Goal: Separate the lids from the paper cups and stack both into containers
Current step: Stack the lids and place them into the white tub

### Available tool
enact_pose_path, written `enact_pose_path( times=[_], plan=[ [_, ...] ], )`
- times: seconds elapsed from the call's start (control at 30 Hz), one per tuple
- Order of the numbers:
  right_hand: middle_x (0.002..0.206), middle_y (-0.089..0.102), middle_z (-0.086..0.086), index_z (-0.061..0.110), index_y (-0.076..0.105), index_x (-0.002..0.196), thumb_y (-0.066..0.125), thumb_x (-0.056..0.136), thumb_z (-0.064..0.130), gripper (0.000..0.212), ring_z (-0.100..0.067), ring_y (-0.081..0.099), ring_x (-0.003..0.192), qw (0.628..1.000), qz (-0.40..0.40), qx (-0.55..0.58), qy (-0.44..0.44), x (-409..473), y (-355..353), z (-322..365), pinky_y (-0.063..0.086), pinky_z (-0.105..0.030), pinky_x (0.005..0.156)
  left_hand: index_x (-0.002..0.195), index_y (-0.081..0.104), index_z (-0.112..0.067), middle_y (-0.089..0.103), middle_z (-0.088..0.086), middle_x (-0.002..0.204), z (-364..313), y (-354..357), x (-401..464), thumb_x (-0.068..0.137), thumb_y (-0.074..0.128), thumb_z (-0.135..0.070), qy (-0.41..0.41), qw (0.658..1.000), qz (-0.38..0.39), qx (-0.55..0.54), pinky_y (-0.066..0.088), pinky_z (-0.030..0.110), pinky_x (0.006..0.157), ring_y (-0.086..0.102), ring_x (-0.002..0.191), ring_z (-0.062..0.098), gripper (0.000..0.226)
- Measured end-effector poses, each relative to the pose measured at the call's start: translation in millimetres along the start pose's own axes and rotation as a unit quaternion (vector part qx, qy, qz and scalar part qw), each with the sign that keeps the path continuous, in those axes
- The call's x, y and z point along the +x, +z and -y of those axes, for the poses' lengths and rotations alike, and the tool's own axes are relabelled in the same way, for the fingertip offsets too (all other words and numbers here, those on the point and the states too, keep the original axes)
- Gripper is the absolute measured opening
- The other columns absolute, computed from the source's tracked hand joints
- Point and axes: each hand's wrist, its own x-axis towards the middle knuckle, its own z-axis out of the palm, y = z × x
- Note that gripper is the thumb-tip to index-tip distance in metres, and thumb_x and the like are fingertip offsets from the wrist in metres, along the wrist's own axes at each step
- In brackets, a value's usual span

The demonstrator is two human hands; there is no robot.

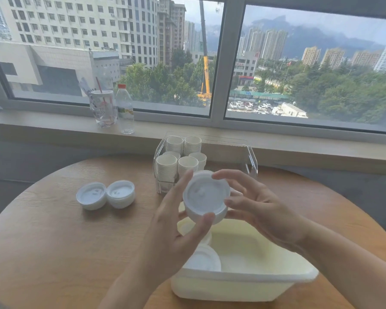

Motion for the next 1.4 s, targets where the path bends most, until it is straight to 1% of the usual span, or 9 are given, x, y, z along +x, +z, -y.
enact_pose_path(
  times=[0.3, 0.43, 0.6, 0.87, 0.93, 1.1, 1.17, 1.27, 1.4],
  plan=[
    [0.135, 0.065, -0.009, 0.02, 0.063, 0.133, 0.066, 0.09, 0.014, 0.044, -0.031, 0.065, 0.121, 0.995, -0.037, 0.0, 0.088, -11, -25, -18, 0.057, -0.046, 0.102, 0.159, 0.029, -0.049, 0.047, -0.035, 0.149, 14, -7, -6, 0.091, 0.067, -0.058, -0.02, 0.996, 0.026, 0.088, 0.04, 0.01, 0.106, 0.049, 0.136, -0.009, 0.078],
    [0.125, 0.07, -0.001, 0.029, 0.07, 0.124, 0.064, 0.098, 0.003, 0.036, -0.017, 0.071, 0.11, 0.979, -0.069, -0.086, 0.169, -12, -35, -31, 0.058, -0.047, 0.102, 0.157, 0.037, -0.045, 0.044, -0.038, 0.152, 30, -24, -12, 0.091, 0.063, -0.059, -0.031, 0.993, 0.006, 0.115, 0.044, 0.034, 0.113, 0.043, 0.141, -0.009, 0.072],
    [0.131, 0.06, -0.001, 0.035, 0.066, 0.123, 0.062, 0.098, 0.005, 0.039, -0.017, 0.062, 0.12, 0.946, -0.106, -0.156, 0.264, -3, -34, -47, 0.056, -0.037, 0.099, 0.153, 0.042, -0.046, 0.052, -0.035, 0.148, 51, -31, -24, 0.093, 0.062, -0.05, -0.069, 0.996, -0.003, 0.057, 0.048, 0.032, 0.108, 0.052, 0.137, -0.004, 0.063],
    [0.143, 0.053, 0.006, 0.039, 0.058, 0.128, 0.056, 0.097, -0.001, 0.051, -0.009, 0.051, 0.13, 0.928, -0.087, -0.21, 0.296, -2, -31, -67, 0.047, -0.035, 0.108, 0.153, 0.046, -0.036, 0.057, -0.023, 0.149, 57, -19, -37, 0.093, 0.06, -0.036, -0.085, 0.994, -0.015, -0.06, 0.047, 0.017, 0.105, 0.058, 0.135, 0.005, 0.062],
    [0.146, 0.048, 0.011, 0.04, 0.054, 0.133, 0.056, 0.096, 0.0, 0.055, -0.01, 0.056, 0.123, 0.905, -0.068, -0.284, 0.308, -6, -36, -64, 0.051, -0.03, 0.102, 0.153, 0.045, -0.036, 0.058, -0.023, 0.148, 57, -19, -37, 0.095, 0.06, -0.026, -0.085, 0.994, -0.019, -0.069, 0.047, 0.016, 0.105, 0.058, 0.134, 0.003, 0.061],
    [0.139, 0.05, 0.006, 0.038, 0.05, 0.14, 0.069, 0.097, 0.024, 0.049, -0.01, 0.068, 0.076, 0.848, -0.02, -0.402, 0.345, -13, -38, -63, 0.057, -0.023, 0.076, 0.155, 0.045, -0.034, 0.056, -0.022, 0.151, 56, -17, -38, 0.095, 0.061, -0.027, -0.085, 0.993, -0.018, -0.082, 0.049, 0.031, 0.111, 0.056, 0.138, 0.006, 0.063],
    [0.137, 0.051, 0.005, 0.036, 0.05, 0.141, 0.069, 0.098, 0.027, 0.048, -0.012, 0.072, 0.079, 0.845, -0.025, -0.408, 0.345, -9, -35, -65, 0.058, -0.022, 0.075, 0.154, 0.046, -0.033, 0.058, -0.023, 0.148, 55, -17, -38, 0.093, 0.059, -0.018, -0.086, 0.993, -0.021, -0.082, 0.048, 0.027, 0.109, 0.058, 0.135, 0.004, 0.064],
    [0.136, 0.051, 0.004, 0.033, 0.049, 0.142, 0.07, 0.098, 0.03, 0.049, -0.021, 0.075, 0.097, 0.85, -0.032, -0.398, 0.342, 0, -27, -69, 0.06, -0.039, 0.094, 0.154, 0.046, -0.032, 0.059, -0.022, 0.148, 55, -17, -38, 0.092, 0.06, -0.015, -0.08, 0.994, -0.019, -0.066, 0.048, 0.024, 0.109, 0.058, 0.135, 0.004, 0.066],
    [0.129, 0.05, 0.011, 0.031, 0.042, 0.15, 0.067, 0.101, 0.035, 0.055, -0.012, 0.055, 0.105, 0.838, 0.002, -0.448, 0.31, 13, -13, -71, 0.044, -0.019, 0.08, 0.154, 0.046, -0.031, 0.056, -0.017, 0.152, 57, -18, -39, 0.093, 0.06, -0.015, -0.075, 0.995, -0.015, -0.063, 0.047, 0.032, 0.112, 0.056, 0.139, 0.011, 0.065]
  ],
)
